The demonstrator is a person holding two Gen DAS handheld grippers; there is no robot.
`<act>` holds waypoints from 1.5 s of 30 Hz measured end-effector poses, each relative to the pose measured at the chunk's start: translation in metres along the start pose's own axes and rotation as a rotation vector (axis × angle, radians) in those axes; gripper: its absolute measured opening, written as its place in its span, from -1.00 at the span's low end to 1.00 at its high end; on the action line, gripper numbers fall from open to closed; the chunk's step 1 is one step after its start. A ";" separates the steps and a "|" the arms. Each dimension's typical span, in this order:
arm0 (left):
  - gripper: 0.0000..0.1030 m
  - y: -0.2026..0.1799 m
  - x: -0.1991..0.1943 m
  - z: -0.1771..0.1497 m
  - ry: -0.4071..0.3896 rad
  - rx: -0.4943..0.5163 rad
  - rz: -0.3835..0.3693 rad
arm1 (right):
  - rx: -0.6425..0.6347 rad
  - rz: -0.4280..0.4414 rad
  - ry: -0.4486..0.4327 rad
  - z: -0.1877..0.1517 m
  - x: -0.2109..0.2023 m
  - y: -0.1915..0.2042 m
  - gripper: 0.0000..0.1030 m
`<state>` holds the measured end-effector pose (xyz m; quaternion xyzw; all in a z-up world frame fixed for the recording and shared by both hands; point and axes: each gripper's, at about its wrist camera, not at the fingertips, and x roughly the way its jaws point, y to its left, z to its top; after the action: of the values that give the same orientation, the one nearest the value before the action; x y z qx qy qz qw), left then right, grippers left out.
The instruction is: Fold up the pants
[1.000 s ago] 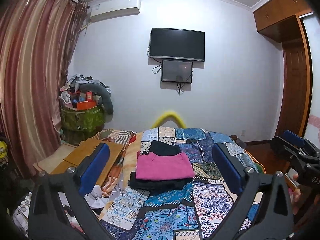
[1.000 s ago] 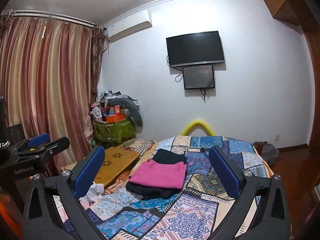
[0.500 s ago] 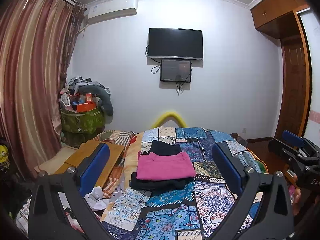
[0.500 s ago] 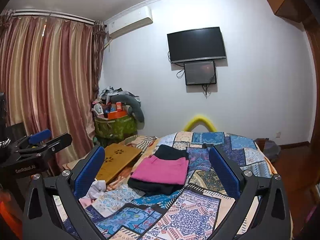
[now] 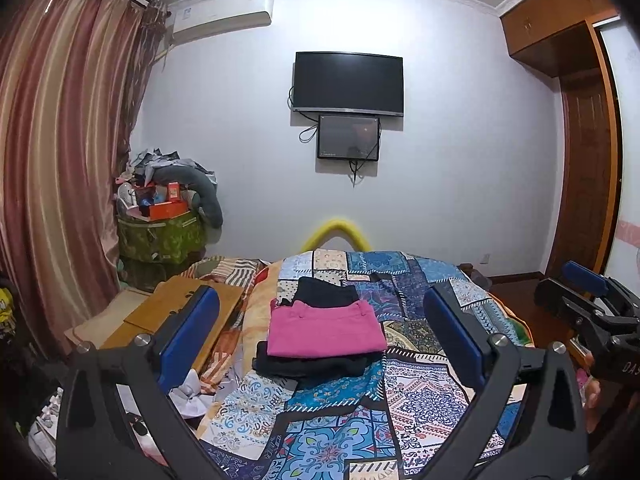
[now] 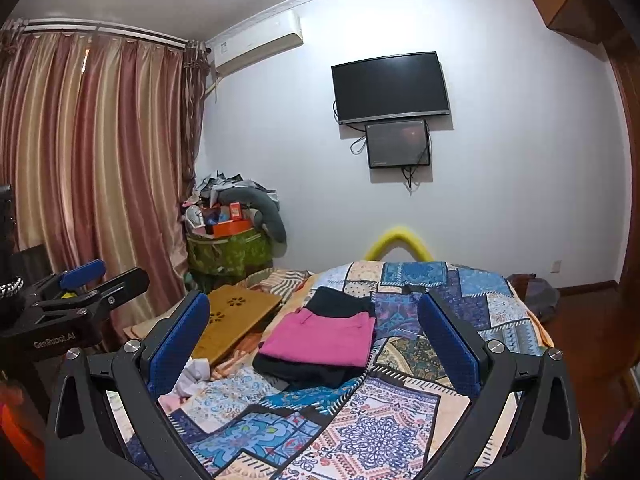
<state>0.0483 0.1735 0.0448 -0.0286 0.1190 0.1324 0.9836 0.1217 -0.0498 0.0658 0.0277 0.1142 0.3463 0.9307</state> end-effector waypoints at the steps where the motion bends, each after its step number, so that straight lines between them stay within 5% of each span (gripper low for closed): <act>1: 1.00 0.000 0.000 0.000 0.000 0.000 0.001 | 0.001 -0.001 0.001 0.000 0.000 0.000 1.00; 45: 1.00 -0.015 0.006 -0.005 0.008 0.051 -0.024 | -0.002 -0.020 0.014 0.000 -0.001 -0.005 1.00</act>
<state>0.0565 0.1599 0.0388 -0.0054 0.1258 0.1173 0.9851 0.1237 -0.0543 0.0650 0.0234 0.1206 0.3370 0.9335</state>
